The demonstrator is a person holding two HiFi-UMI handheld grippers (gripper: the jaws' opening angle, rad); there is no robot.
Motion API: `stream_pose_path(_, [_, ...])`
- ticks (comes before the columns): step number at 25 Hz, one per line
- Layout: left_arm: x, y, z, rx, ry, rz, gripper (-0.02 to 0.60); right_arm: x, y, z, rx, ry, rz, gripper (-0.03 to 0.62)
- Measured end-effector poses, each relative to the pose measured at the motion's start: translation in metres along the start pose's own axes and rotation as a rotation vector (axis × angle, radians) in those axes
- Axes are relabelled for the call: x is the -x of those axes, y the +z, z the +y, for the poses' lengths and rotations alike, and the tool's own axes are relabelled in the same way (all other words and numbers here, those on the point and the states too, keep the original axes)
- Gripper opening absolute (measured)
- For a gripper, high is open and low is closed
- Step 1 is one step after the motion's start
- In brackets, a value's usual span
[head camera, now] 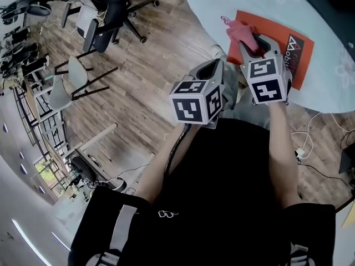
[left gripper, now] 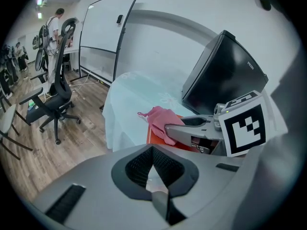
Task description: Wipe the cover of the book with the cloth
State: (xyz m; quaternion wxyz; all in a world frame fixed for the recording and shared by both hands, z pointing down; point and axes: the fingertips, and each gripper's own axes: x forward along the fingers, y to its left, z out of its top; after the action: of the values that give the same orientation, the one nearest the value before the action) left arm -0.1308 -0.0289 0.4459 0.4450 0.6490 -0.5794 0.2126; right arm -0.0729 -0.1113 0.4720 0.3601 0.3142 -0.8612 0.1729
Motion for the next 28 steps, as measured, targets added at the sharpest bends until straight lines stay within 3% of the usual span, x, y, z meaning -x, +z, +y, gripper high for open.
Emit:
stream_pose_path(17, [-0.003,-0.006,-0.033,-0.047,-0.017,0.023,0.011,0.009,-0.008,-0.009,-0.019,0.032,-0.027,0.167])
stream_pose_path(28, [-0.01,-0.014,-0.063,-0.065,-0.057,0.035,0.011,0.029,-0.024,-0.025,-0.041,0.007,-0.049,0.169])
